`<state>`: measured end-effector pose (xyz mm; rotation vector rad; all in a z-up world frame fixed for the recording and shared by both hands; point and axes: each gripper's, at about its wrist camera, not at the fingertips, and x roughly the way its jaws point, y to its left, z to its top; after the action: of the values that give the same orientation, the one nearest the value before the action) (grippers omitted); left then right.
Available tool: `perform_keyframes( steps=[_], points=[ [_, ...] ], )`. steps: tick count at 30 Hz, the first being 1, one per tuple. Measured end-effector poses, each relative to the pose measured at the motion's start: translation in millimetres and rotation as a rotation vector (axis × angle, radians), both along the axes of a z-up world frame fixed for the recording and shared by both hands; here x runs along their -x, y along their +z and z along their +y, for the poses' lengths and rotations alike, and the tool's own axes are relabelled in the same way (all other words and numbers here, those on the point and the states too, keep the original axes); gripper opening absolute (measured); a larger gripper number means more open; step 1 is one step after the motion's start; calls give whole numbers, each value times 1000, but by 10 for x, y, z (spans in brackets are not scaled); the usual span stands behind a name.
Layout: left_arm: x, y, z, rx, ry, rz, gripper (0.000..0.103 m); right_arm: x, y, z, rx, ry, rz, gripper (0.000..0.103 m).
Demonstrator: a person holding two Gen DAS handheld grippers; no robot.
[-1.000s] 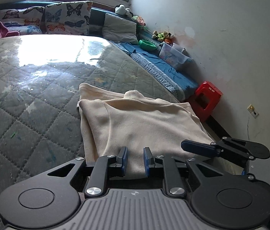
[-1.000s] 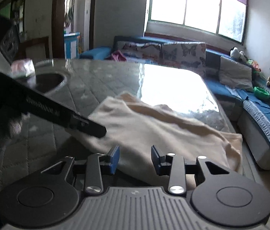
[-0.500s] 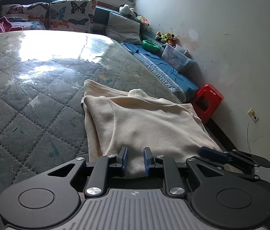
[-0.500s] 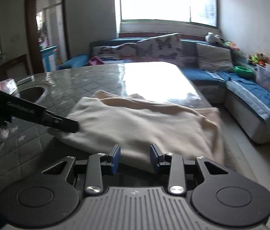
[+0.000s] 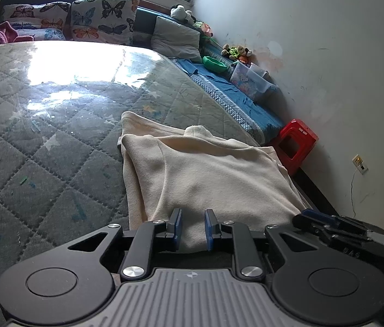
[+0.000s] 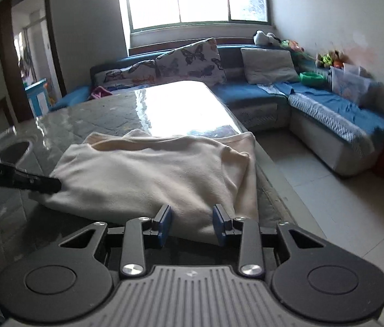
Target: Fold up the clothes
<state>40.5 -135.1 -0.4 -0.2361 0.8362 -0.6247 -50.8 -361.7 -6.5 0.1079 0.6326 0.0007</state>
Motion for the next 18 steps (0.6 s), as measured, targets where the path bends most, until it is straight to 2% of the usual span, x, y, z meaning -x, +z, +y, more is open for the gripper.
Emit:
perform_keyframes(
  steps=[5,12,18],
  points=[
    [5,-2,-9,-1,2,1,20,-134,64,3,3,13,-31,33],
    [11,11,1,2,4,8,20,-280,-69,-68,-39,7,13,30],
    [47,78,-12,-3,1,-15,21,-482,7,-27,2,32,-5,31]
  ],
)
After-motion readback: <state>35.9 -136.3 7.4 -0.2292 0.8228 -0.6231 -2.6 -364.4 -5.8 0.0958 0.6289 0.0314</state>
